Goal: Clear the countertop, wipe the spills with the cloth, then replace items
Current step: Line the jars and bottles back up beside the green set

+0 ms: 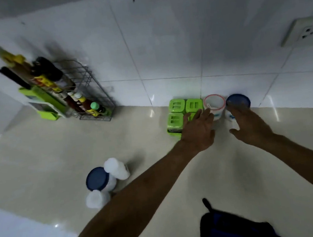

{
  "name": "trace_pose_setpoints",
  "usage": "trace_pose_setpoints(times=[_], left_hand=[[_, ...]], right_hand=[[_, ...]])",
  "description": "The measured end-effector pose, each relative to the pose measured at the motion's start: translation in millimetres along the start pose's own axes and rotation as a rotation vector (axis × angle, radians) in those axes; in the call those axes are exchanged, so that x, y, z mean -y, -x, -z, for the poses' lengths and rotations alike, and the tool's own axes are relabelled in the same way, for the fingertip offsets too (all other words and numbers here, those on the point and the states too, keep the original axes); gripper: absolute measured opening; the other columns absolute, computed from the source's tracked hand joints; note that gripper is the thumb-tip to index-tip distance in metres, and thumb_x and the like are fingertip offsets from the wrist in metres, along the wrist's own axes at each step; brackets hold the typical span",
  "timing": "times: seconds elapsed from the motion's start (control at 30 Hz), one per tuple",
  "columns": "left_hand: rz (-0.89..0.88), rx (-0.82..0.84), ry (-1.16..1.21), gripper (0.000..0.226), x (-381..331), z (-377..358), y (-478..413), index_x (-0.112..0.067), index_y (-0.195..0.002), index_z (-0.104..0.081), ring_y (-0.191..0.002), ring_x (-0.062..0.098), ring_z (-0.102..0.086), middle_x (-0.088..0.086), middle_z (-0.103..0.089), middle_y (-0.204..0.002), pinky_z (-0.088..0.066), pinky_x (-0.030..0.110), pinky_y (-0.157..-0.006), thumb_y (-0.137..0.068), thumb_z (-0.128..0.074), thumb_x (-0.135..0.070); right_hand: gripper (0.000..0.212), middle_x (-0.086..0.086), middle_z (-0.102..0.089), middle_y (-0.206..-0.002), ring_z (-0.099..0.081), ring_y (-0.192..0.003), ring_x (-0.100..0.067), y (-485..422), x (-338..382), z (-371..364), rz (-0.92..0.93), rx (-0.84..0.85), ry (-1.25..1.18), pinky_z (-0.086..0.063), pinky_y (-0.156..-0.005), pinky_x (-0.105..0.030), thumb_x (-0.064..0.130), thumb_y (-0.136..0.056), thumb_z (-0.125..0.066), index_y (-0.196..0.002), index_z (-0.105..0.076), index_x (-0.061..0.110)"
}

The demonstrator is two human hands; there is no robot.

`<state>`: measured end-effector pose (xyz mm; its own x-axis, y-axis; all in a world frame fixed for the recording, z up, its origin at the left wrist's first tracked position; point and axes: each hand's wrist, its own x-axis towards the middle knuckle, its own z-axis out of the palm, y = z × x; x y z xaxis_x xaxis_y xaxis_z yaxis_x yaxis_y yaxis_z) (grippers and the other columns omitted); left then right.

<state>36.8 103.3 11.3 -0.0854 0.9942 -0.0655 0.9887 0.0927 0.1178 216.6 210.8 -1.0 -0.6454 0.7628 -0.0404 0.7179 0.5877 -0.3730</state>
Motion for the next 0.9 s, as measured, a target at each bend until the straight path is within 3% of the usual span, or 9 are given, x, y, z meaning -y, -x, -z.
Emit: trace_pose_setpoints(times=[0.1,0.2,0.27,0.37,0.47,0.57,0.67,0.8,0.9], left_hand=[[0.064,-0.111,0.112,0.035,28.0,24.5,58.0,-0.024,-0.129,-0.07,-0.122,0.028,-0.068,0.0,-0.072,-0.13,-0.043,0.043,-0.105,-0.097,-0.06,-0.03],[0.231,-0.091,0.222,0.019,81.1,53.1,123.9,-0.019,-0.098,-0.077,-0.105,0.031,-0.07,0.002,-0.072,-0.108,-0.056,0.039,-0.08,-0.089,-0.061,-0.013],[0.368,-0.087,0.224,0.015,128.1,63.6,167.5,-0.016,-0.087,-0.074,-0.097,0.031,-0.069,0.003,-0.069,-0.099,-0.053,0.036,-0.071,-0.084,-0.062,-0.008],[0.574,-0.042,0.158,0.016,198.6,60.8,222.4,-0.022,-0.093,-0.068,-0.103,0.027,-0.06,0.0,-0.059,-0.105,-0.052,0.037,-0.072,-0.077,-0.069,-0.02],[0.728,0.193,0.026,0.036,246.5,35.5,252.7,-0.02,-0.107,-0.053,-0.116,0.035,-0.055,0.007,-0.048,-0.121,-0.052,0.044,-0.08,-0.082,-0.07,-0.04],[0.749,0.359,0.111,0.069,270.2,6.9,263.9,-0.02,-0.131,-0.046,-0.119,0.04,-0.059,0.011,-0.045,-0.129,-0.055,0.046,-0.092,-0.081,-0.082,-0.052],[0.691,0.277,0.322,0.073,281.1,-7.7,266.5,-0.021,-0.125,-0.041,-0.097,0.032,-0.06,0.001,-0.043,-0.107,-0.047,0.038,-0.077,-0.077,-0.092,-0.038],[0.594,0.204,0.402,0.071,284.3,0.9,258.3,-0.028,-0.114,-0.037,-0.097,0.028,-0.058,0.007,-0.051,-0.118,-0.04,0.024,-0.064,-0.074,-0.095,-0.029],[0.441,0.149,0.495,0.069,275.3,26.2,238.7,-0.029,-0.113,-0.042,-0.097,0.021,-0.056,0.005,-0.052,-0.119,-0.043,0.017,-0.066,-0.073,-0.098,-0.036]], right_hand=[[0.056,-0.007,-0.066,-0.132,-0.067,-0.117,-0.032,26.4,69.7,-21.6,0.234,-0.147,-0.144,-0.058,-0.095,-0.045,0.01,-0.087,-0.078,-0.139,-0.061,0.016],[0.04,0.011,-0.06,-0.114,-0.065,-0.094,-0.01,49.6,151.7,-50.5,0.33,0.06,-0.374,-0.057,-0.08,-0.035,0.014,-0.091,-0.074,-0.127,-0.063,0.027],[0.04,0.012,-0.058,-0.119,-0.063,-0.101,-0.009,52.8,201.0,-73.3,0.392,0.156,-0.407,-0.057,-0.088,-0.036,0.016,-0.092,-0.071,-0.129,-0.062,0.028],[0.058,0.008,-0.052,-0.143,-0.059,-0.128,-0.019,40.5,267.1,-102.3,0.489,0.237,-0.414,-0.053,-0.106,-0.039,0.011,-0.09,-0.068,-0.144,-0.055,0.027],[0.084,0.01,-0.032,-0.168,-0.041,-0.15,-0.023,21.6,320.3,-126.6,0.596,0.348,-0.347,-0.048,-0.115,-0.038,0.001,-0.087,-0.068,-0.159,-0.04,0.032],[0.085,0.01,-0.023,-0.175,-0.036,-0.155,-0.026,6.2,346.4,-147.2,0.656,0.472,-0.219,-0.047,-0.118,-0.044,-0.005,-0.089,-0.066,-0.161,-0.04,0.032],[0.065,-0.003,-0.048,-0.157,-0.056,-0.129,-0.036,-1.8,356.5,-151.8,0.663,0.486,-0.201,-0.053,-0.103,-0.049,-0.003,-0.091,-0.065,-0.15,-0.056,0.021],[0.053,-0.004,-0.053,-0.131,-0.058,-0.113,-0.032,-3.3,340.9,-137.0,0.528,0.424,-0.239,-0.055,-0.089,-0.049,0.014,-0.089,-0.077,-0.139,-0.059,0.021],[0.046,0.003,-0.053,-0.116,-0.061,-0.104,-0.025,6.4,307.0,-114.0,0.37,0.302,-0.292,-0.056,-0.083,-0.047,0.041,-0.086,-0.081,-0.123,-0.061,0.021]])
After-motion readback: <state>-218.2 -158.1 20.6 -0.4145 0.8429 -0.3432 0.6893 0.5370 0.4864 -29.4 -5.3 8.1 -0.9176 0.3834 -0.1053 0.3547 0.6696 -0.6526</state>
